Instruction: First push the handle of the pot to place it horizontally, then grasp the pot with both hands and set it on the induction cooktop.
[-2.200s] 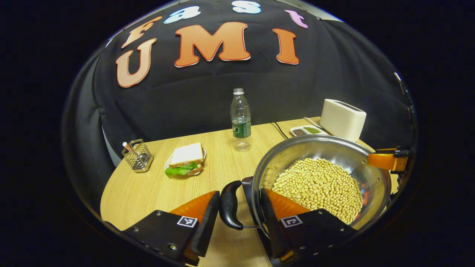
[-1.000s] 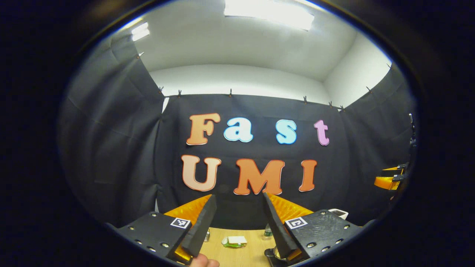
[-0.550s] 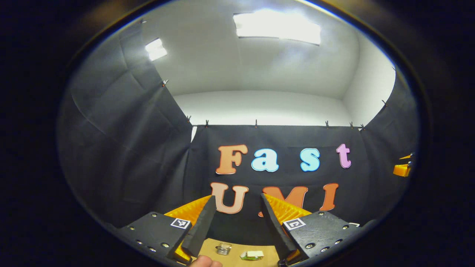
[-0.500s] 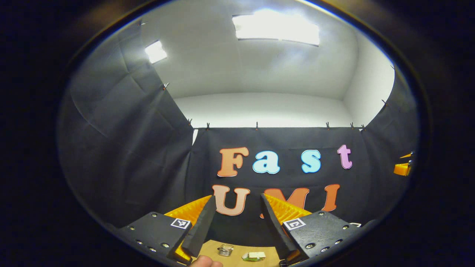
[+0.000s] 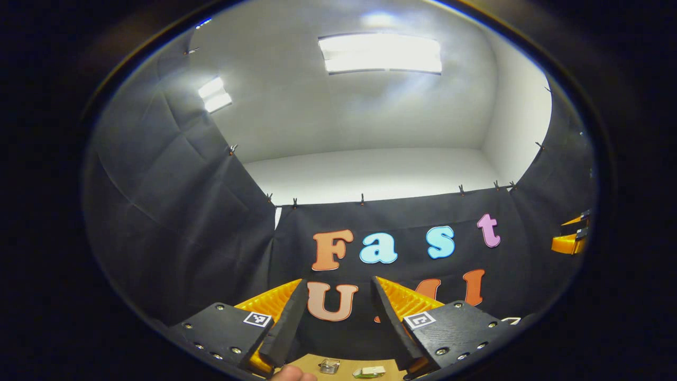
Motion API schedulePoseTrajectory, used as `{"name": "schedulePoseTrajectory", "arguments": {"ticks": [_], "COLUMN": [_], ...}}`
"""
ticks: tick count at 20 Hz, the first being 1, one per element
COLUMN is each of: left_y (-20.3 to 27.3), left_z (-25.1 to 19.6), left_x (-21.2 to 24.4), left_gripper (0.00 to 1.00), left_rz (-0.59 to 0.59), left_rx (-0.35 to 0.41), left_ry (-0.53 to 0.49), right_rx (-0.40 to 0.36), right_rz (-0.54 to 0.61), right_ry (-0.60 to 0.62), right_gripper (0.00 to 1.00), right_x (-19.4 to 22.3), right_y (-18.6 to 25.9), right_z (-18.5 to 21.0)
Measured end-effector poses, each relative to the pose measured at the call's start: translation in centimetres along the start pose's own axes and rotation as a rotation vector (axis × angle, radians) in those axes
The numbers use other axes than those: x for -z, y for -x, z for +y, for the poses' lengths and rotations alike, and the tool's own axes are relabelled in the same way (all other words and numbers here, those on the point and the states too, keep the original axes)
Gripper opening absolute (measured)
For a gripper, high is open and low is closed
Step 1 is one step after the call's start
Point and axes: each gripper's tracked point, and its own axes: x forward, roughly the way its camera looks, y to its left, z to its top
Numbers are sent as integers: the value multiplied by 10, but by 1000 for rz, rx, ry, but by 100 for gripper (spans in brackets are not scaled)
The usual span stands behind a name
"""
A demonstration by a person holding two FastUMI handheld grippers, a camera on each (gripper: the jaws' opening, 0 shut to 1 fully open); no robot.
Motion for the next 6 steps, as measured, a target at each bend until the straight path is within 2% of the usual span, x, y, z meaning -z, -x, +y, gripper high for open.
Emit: {"name": "schedulePoseTrajectory", "arguments": {"ticks": [6], "left_y": [-20], "left_z": [9], "left_x": [25], "left_gripper": [75], "left_rz": [56], "left_rx": [-39], "left_ry": [-38], "right_rx": [7], "right_rz": [10], "right_ry": [-16], "right_gripper": [95], "right_x": [11], "right_y": [-5], "right_z": [-7]}}
